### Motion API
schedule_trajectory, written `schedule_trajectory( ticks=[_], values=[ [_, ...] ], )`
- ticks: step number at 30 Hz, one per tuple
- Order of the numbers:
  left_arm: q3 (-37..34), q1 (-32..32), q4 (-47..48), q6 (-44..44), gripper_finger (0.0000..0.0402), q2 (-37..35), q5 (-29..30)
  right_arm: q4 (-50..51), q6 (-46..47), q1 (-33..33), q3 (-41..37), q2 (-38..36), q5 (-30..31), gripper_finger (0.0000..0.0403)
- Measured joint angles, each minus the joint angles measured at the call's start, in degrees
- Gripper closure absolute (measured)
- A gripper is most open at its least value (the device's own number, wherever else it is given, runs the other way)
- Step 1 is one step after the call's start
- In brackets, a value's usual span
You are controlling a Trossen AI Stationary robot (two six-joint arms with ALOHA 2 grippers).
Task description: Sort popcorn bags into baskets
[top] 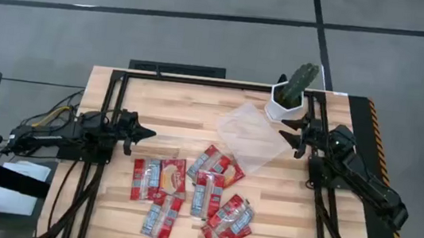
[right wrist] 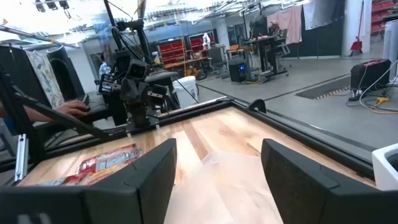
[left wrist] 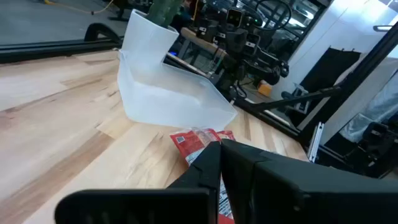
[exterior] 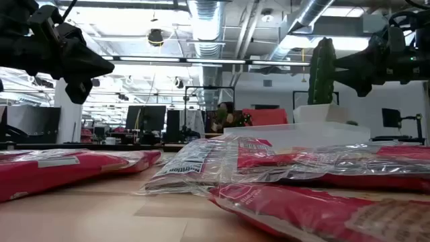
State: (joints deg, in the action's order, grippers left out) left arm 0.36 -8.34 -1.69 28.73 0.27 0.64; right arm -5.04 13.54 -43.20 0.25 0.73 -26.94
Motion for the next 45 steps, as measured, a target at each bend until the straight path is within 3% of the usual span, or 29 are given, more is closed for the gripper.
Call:
schedule_trajectory(
  ticks=[41,45],
  values=[
    [0.0,0.0,0.0,0.0,0.0401,0.0,0.0,0.0,0.0,0.0,0.0,0.0,0.0,0.0143],
    [0.0,0.0,-1.2,1.4,0.0402,0.0,6.2,0.0,0.0,0.0,0.0,0.0,0.0,0.0143]
  ],
)
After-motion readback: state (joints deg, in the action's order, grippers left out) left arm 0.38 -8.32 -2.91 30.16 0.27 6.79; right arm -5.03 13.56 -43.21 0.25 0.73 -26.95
